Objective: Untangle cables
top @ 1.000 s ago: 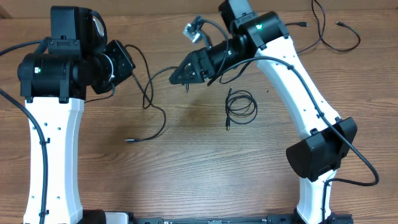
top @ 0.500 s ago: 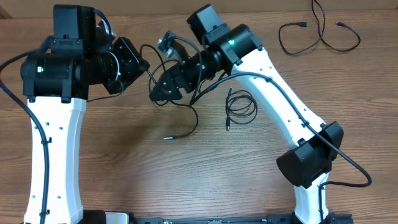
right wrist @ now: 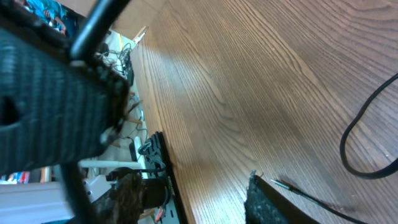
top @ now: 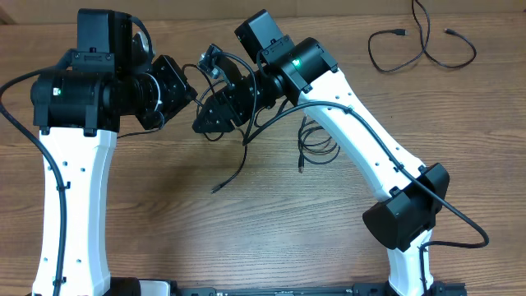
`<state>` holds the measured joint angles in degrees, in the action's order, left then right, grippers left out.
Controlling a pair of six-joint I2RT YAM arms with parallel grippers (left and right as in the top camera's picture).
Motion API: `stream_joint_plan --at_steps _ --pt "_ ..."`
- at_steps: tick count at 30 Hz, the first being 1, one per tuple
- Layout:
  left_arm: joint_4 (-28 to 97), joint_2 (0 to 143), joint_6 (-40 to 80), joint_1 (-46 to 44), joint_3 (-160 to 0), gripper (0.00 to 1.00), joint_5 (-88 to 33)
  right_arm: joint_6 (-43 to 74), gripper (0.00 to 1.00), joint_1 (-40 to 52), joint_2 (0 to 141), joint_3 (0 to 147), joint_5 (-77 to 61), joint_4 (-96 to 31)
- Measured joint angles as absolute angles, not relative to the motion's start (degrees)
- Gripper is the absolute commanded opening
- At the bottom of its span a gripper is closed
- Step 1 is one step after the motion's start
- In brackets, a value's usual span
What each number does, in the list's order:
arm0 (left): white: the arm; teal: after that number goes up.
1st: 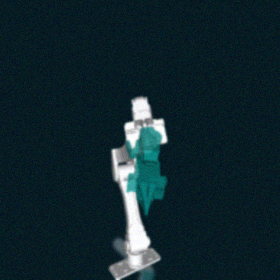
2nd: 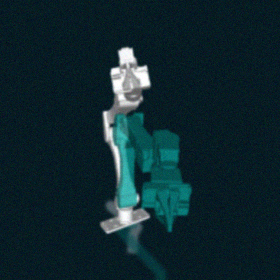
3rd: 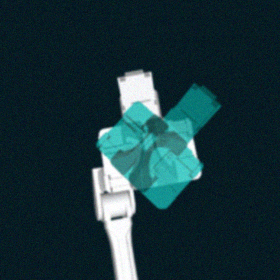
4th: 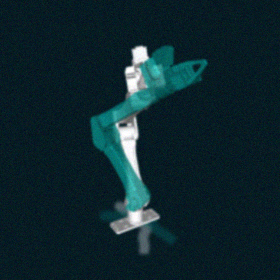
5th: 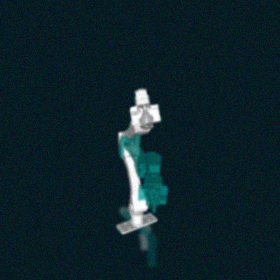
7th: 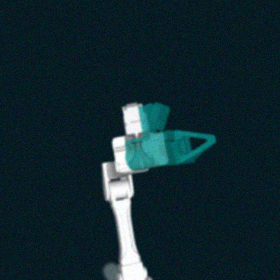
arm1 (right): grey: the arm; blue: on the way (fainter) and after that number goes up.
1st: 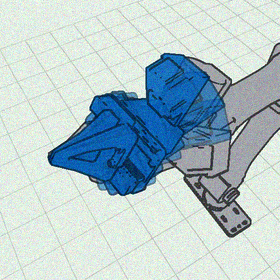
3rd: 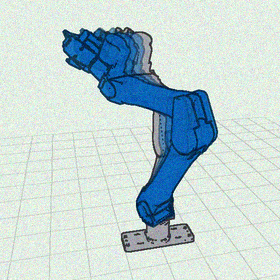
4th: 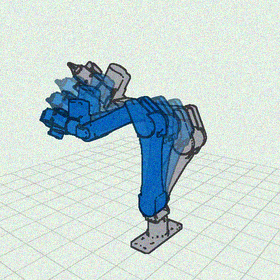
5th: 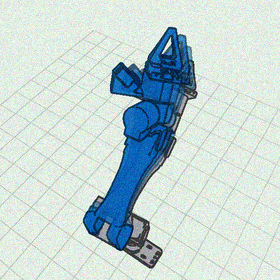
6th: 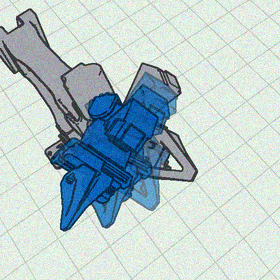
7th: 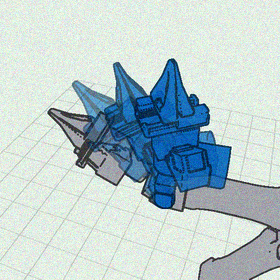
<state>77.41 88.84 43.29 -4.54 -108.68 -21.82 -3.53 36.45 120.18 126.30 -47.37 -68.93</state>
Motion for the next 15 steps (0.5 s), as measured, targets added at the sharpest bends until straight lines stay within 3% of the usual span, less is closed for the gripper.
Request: stream_joint_plan --at_steps 6,15 --pt "78.9 88.8 42.2 -4.5 -108.7 0.04 -18.2 -2.3 0.51 36.4 120.2 126.3 -47.3 -68.6" --pt "79.1 88.8 41.8 -4.5 -108.7 0.04 -16.5 -1.1 0.31 36.1 120.2 126.3 -47.7 -68.1"
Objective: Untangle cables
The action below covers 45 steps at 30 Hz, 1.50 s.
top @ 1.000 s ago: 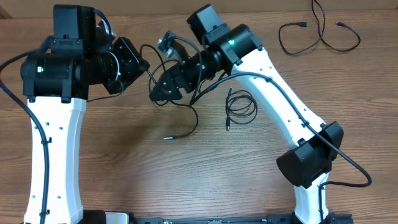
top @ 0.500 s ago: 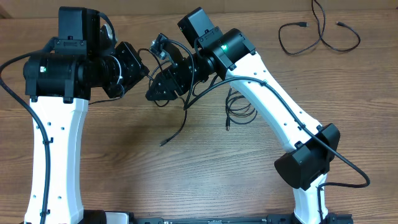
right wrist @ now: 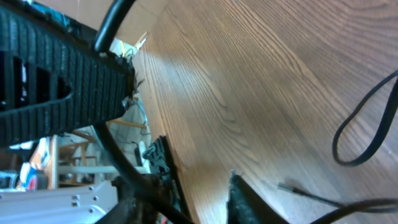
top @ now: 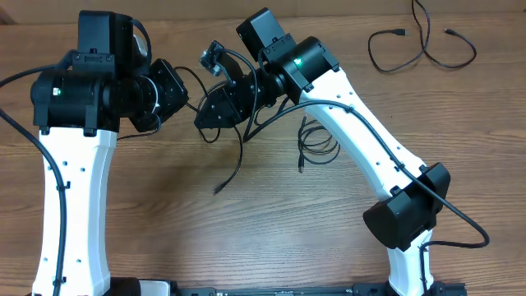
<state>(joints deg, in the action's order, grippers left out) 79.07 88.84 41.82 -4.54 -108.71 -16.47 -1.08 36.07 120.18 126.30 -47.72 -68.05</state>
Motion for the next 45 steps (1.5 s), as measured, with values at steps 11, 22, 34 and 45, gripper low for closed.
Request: stream_joint_plan --at_steps 11,22,34,45 --pt "79.1 89.0 41.8 -4.6 -108.7 0.21 -15.8 0.0 0.04 36.1 120.2 126.3 -49.0 -67.5" --pt "81.1 89.1 40.2 -5.2 -108.7 1.00 -15.8 9.5 0.04 33.6 118.3 126.3 -38.2 -62.8" --pt "81.9 89.1 40.0 -5.2 -108.7 1.00 -15.8 18.5 0.04 20.0 104.5 126.3 -35.0 -48.9" --pt "82.4 89.1 38.4 -5.2 -108.7 1.00 -15.8 24.5 0.04 -4.3 98.7 126.3 -34.8 -44.2"
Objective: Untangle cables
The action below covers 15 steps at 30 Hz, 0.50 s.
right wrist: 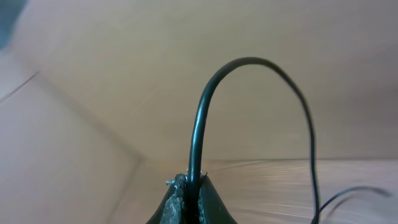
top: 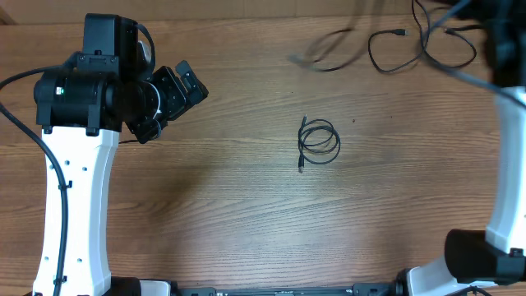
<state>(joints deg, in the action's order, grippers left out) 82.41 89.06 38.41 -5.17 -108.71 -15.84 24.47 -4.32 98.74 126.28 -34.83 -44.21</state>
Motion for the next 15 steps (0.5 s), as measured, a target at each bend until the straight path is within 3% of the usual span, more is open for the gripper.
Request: stream_joint_plan --at_steps 7,15 --pt "82.4 89.1 38.3 -5.2 -108.7 1.00 -15.6 26.2 0.04 -17.1 98.7 126.3 -34.2 -49.5" --pt "82.4 89.1 38.3 -5.2 -108.7 1.00 -15.3 26.8 0.04 -19.8 98.7 126.3 -34.3 -52.3"
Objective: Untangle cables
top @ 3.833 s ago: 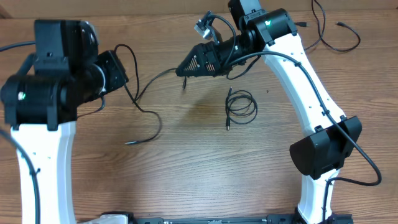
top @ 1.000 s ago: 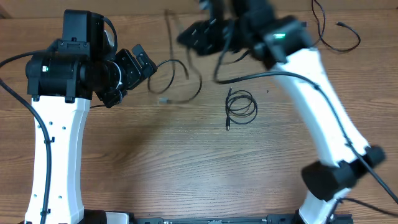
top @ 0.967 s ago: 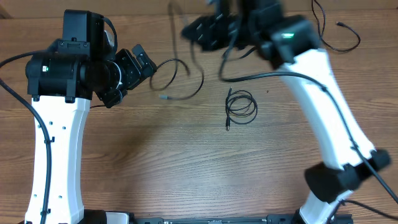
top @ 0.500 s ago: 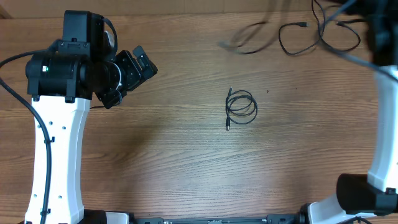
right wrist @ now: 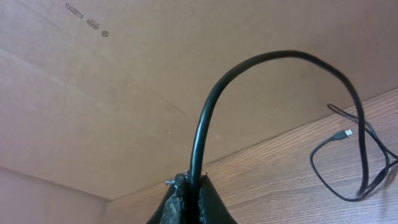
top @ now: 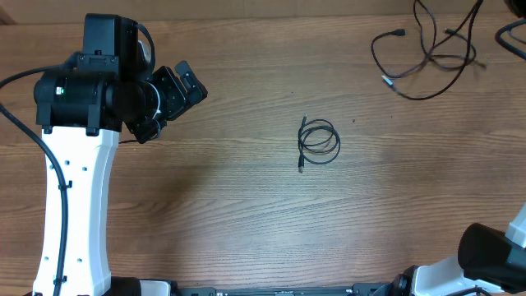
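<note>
My right gripper [right wrist: 189,191] is shut on a black cable [right wrist: 211,112], which arches up from the jaws and drops right to a loose cable bundle [right wrist: 348,168] on the table. From overhead that bundle [top: 427,53] lies at the far right back, one plug end [top: 386,80] trailing left. Only a bit of the right arm [top: 511,34] shows at that edge. A small coiled cable [top: 319,141] rests mid-table. The left gripper [top: 182,86] hovers at the left, open and holding nothing.
A cardboard wall [right wrist: 124,74] rises behind the table's back edge. The right arm's base [top: 493,256] stands at the front right corner, and the left arm's white column [top: 74,205] runs down the left side.
The cable held by my right gripper was stretched and blurred across the back middle; now it hangs at the back right by the bundle. The right wrist view now shows the table. Left arm unchanged.
Both grippers were close together left of centre with a black cable between them, and stayed so half a second later. Then my right gripper was at the far back right, shut on the cable, with the left gripper empty. Now the cable is beside the bundle.
</note>
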`<state>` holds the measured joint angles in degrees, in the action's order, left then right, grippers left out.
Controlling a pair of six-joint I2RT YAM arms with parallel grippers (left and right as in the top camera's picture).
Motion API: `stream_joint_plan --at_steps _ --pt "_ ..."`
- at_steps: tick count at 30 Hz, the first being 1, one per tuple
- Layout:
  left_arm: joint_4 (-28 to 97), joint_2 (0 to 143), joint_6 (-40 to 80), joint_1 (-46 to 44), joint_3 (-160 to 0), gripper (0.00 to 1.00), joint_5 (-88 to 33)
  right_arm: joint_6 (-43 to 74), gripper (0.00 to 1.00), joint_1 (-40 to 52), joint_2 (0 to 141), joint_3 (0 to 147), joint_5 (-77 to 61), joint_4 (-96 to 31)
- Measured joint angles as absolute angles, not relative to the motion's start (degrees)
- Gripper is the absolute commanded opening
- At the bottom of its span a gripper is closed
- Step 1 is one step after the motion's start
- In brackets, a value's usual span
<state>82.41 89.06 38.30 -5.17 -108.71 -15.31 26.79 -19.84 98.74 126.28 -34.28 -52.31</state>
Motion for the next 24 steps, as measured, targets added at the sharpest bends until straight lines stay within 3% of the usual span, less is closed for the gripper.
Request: stream_joint_plan --at_steps 15,24 --pt "82.5 89.1 37.3 -5.2 -108.7 1.00 -15.1 26.7 0.04 -19.6 98.8 126.3 -41.4 -50.2" --pt "82.5 89.1 37.3 -5.2 -108.7 1.00 -15.1 26.6 0.04 -12.9 99.9 126.3 -50.2 -46.7"
